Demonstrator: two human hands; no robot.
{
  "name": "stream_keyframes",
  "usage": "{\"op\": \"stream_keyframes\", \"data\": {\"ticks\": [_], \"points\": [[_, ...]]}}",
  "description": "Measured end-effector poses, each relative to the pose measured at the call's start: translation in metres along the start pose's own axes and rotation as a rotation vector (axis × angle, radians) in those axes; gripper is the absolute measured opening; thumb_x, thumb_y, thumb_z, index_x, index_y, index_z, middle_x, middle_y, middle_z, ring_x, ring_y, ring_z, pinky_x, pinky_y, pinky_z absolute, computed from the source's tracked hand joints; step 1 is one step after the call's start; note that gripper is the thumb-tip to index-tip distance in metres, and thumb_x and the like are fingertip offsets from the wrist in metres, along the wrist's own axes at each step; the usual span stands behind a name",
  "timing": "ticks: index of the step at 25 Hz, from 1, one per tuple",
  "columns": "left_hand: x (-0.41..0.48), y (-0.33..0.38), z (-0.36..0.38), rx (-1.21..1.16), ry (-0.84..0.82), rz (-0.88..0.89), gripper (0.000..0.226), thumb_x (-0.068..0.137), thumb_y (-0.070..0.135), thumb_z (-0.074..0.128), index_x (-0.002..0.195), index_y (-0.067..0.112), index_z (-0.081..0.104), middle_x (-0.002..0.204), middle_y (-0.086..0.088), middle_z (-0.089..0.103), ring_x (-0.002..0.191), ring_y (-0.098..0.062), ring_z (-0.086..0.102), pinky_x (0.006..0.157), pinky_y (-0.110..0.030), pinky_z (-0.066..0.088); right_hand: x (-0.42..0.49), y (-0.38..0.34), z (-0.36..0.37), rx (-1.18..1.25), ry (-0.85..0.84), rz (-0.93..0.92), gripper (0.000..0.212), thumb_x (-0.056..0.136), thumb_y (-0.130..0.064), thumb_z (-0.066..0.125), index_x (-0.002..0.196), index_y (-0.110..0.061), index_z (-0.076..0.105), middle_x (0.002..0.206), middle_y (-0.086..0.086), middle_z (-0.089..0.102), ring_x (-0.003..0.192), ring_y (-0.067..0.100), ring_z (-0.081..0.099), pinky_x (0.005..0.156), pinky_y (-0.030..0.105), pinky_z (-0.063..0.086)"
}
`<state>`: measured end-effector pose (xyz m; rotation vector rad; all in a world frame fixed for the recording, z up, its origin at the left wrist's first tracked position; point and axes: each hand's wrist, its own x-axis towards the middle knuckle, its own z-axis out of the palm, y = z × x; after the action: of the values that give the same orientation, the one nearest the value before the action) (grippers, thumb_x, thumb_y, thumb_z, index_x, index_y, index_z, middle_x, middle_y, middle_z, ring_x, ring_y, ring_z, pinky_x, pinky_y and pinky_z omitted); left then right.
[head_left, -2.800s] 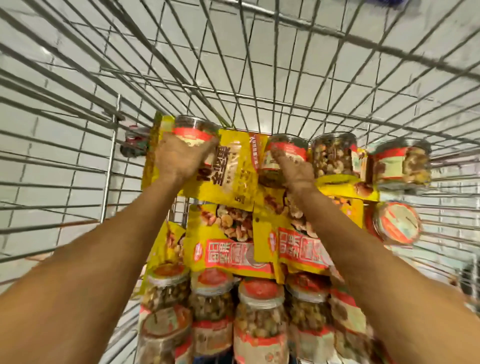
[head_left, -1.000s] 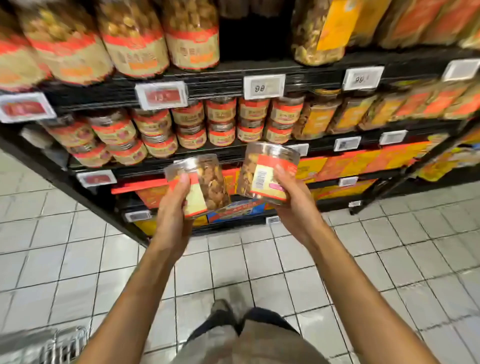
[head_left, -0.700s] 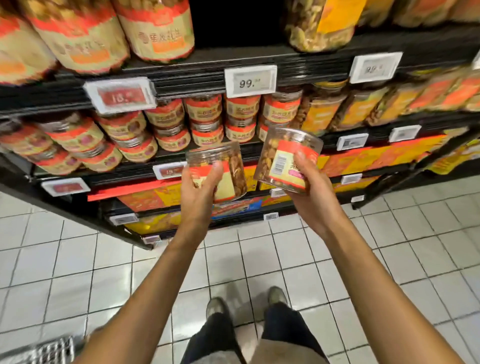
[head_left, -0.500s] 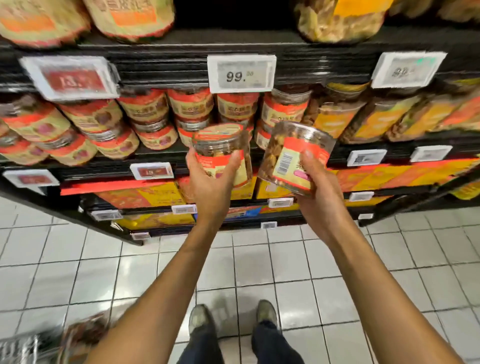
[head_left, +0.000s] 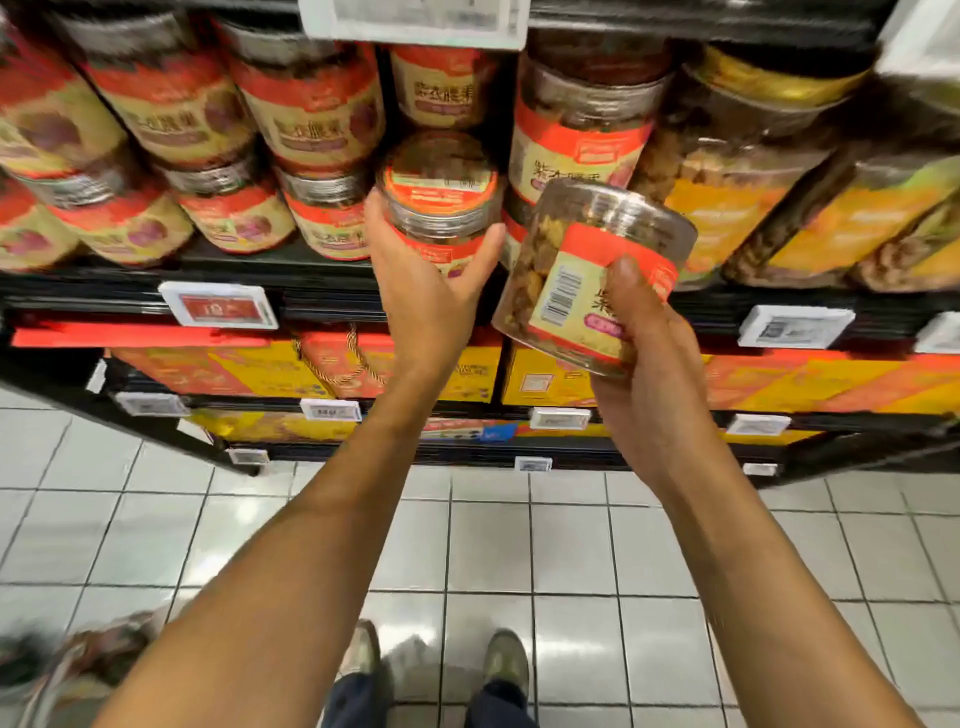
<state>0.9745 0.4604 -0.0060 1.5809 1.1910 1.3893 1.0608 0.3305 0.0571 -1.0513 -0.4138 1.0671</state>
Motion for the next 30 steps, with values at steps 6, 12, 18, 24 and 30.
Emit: {"op": "stream_keyframes", "data": {"ticks": [6, 12, 18, 24, 30], "points": [[-0.013, 0.002, -0.006, 0.154, 0.000, 0.023, 0.098, 0.074, 0.040, 0.075, 0.140, -0.009, 0.021, 0.137, -0.026, 0.032, 0.131, -0.033, 0.034, 0.112, -0.041, 0.030, -0.002, 0.002, 0.001, -0.061, -0.026, 0.023, 0.043, 0.072, -0.036, 0.064, 0.108, -0.013, 0.060, 0.092, -0.003, 0.074, 0.094, 0.015, 0.070, 0.075, 0.024, 0.055], [-0.078, -0.026, -0.051, 0.646, -0.225, 0.567, 0.067, 0.087, 0.027, 0.062, 0.136, -0.008, 0.031, 0.137, -0.036, 0.036, 0.132, -0.042, 0.036, 0.110, -0.045, 0.034, -0.006, 0.001, -0.001, -0.025, 0.006, 0.006, 0.080, 0.056, -0.046, 0.069, 0.123, -0.006, 0.052, 0.098, 0.000, 0.073, 0.099, 0.016, 0.068, 0.080, 0.026, 0.055], [-0.045, -0.014, -0.029, 0.895, -0.299, 0.578, 0.071, 0.085, 0.033, 0.068, 0.134, -0.010, 0.040, 0.135, -0.040, 0.038, 0.127, -0.050, 0.040, 0.103, -0.053, 0.040, -0.005, 0.009, -0.003, -0.037, 0.010, -0.019, 0.064, 0.063, -0.043, 0.069, 0.116, -0.010, 0.056, 0.096, -0.001, 0.074, 0.098, 0.016, 0.068, 0.081, 0.027, 0.055], [-0.050, 0.020, -0.063, 0.085, -0.200, -0.033, 0.032, 0.097, 0.024, 0.045, 0.119, 0.005, 0.060, 0.116, -0.008, 0.059, 0.110, -0.018, 0.056, 0.096, -0.029, 0.044, -0.007, 0.023, 0.001, -0.204, 0.063, -0.011, 0.059, 0.057, -0.050, 0.072, 0.105, -0.019, 0.060, 0.093, -0.005, 0.074, 0.094, 0.012, 0.069, 0.082, 0.029, 0.053], [-0.043, 0.066, -0.080, -0.289, -0.370, -0.120, 0.066, 0.079, 0.059, 0.043, 0.131, 0.019, 0.041, 0.124, 0.002, 0.060, 0.118, -0.009, 0.056, 0.099, -0.031, 0.046, -0.013, 0.036, 0.042, -0.243, -0.192, -0.079, 0.049, 0.083, -0.059, 0.023, 0.116, -0.037, 0.051, 0.114, -0.017, 0.064, 0.111, -0.001, 0.058, 0.090, 0.016, 0.047]]}}
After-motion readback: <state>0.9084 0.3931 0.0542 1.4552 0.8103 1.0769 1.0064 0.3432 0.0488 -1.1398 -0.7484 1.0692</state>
